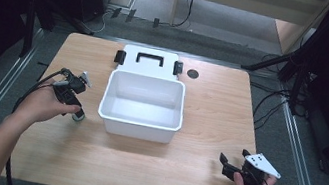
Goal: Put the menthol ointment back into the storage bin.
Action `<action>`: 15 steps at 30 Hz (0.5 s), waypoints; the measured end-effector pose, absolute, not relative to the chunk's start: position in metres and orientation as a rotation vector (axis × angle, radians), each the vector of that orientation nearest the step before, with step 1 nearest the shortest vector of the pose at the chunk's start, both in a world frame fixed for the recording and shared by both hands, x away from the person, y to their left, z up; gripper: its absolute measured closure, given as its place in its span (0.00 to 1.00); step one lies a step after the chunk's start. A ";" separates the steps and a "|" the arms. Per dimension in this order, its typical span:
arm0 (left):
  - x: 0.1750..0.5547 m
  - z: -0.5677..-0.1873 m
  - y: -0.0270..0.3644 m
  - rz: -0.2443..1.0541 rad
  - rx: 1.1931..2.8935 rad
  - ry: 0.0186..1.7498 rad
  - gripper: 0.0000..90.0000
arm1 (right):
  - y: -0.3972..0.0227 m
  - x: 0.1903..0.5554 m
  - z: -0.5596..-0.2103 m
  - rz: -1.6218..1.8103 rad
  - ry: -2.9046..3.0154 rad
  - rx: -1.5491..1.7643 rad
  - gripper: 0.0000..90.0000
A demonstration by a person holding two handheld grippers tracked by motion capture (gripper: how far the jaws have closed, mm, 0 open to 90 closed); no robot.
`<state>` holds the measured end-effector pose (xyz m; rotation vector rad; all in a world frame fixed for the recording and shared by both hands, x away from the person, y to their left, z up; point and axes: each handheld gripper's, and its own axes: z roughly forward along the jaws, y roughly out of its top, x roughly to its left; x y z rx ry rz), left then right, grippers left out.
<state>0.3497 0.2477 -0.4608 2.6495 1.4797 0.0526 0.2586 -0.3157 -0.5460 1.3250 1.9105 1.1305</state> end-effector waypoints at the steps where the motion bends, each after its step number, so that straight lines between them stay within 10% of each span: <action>1: 0.350 -0.460 0.248 0.053 2.650 1.477 0.57 | -0.316 0.259 -0.546 1.130 1.914 1.326 0.15; 15: 0.351 -0.428 0.249 0.069 2.675 1.436 0.57 | -0.315 0.258 -0.546 1.125 1.918 1.320 0.15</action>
